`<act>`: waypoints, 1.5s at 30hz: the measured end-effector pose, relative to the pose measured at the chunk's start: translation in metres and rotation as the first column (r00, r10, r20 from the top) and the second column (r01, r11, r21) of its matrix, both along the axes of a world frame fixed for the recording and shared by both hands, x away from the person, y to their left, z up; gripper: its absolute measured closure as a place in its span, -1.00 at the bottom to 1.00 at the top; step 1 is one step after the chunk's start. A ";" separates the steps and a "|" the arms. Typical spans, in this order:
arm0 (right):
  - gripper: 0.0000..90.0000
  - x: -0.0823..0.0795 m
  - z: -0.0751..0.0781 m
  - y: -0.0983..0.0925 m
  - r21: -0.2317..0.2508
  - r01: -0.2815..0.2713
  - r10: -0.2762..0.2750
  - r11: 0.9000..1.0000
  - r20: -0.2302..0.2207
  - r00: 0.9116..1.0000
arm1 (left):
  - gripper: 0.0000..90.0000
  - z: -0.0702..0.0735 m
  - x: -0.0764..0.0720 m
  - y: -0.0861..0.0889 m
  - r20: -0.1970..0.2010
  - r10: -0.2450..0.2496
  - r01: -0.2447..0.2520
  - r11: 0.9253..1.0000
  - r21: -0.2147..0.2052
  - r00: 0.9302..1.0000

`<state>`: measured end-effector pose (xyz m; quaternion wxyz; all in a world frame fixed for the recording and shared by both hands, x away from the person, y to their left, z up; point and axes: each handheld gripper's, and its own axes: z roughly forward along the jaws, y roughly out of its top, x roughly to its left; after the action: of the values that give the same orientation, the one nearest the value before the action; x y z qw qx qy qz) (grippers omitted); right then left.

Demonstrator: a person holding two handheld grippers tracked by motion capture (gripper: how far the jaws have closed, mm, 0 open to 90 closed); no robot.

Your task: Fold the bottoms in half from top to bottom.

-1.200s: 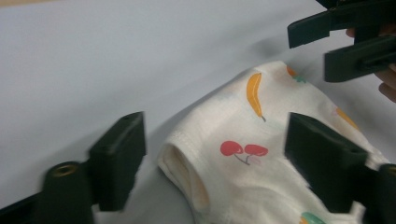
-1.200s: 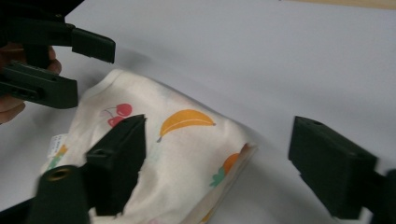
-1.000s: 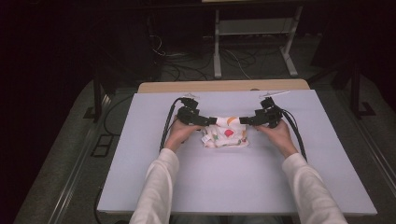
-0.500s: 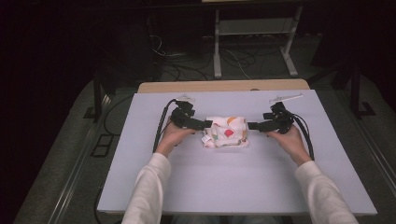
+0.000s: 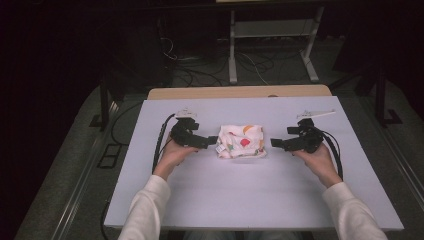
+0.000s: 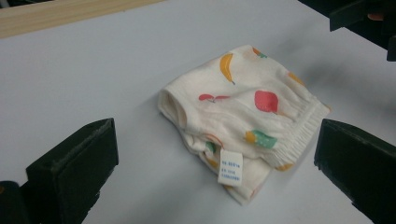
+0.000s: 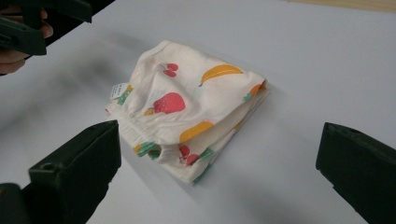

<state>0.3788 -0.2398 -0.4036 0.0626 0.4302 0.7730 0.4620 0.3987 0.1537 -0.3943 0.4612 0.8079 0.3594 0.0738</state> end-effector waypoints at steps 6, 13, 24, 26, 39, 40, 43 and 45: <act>-1.00 -0.014 -0.002 -0.008 0.022 0.011 -0.011 1.000 0.009 1.000 | -1.00 0.001 -0.015 0.011 0.028 -0.003 0.004 1.000 -0.008 1.000; -1.00 -0.027 0.003 -0.018 -0.010 0.022 -0.022 1.000 0.024 0.999 | -1.00 0.005 -0.031 0.025 0.052 0.010 -0.010 1.000 0.003 0.999; -1.00 -0.051 0.002 -0.026 -0.014 0.026 -0.026 1.000 0.035 0.999 | -1.00 0.003 -0.056 0.044 0.066 0.034 -0.035 0.999 0.009 0.997; -1.00 -0.058 0.000 -0.027 -0.015 0.033 -0.032 0.999 0.037 0.999 | -1.00 0.001 -0.062 0.046 0.072 0.032 -0.033 0.999 0.011 0.997; -1.00 -0.089 -0.014 -0.028 -0.027 0.023 -0.022 0.999 0.041 0.999 | -1.00 -0.017 -0.095 0.051 0.094 0.010 -0.012 1.000 0.017 0.996; -1.00 -0.091 -0.014 -0.028 -0.029 0.022 -0.021 0.999 0.043 0.999 | -1.00 -0.018 -0.098 0.051 0.096 0.012 -0.013 1.000 0.017 0.995; -1.00 -0.097 -0.016 -0.028 -0.034 0.014 -0.013 0.999 0.045 0.999 | -1.00 -0.021 -0.104 0.054 0.101 0.019 -0.020 1.000 0.010 0.995; -1.00 -0.101 -0.017 -0.028 -0.039 0.007 -0.005 0.999 0.040 0.999 | -1.00 -0.023 -0.106 0.055 0.097 0.018 -0.019 1.000 0.010 0.995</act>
<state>0.2782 -0.2682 -0.4204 0.0880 0.4219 0.7791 0.4553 0.2922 0.2086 -0.4171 0.4731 0.8023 0.3438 0.1192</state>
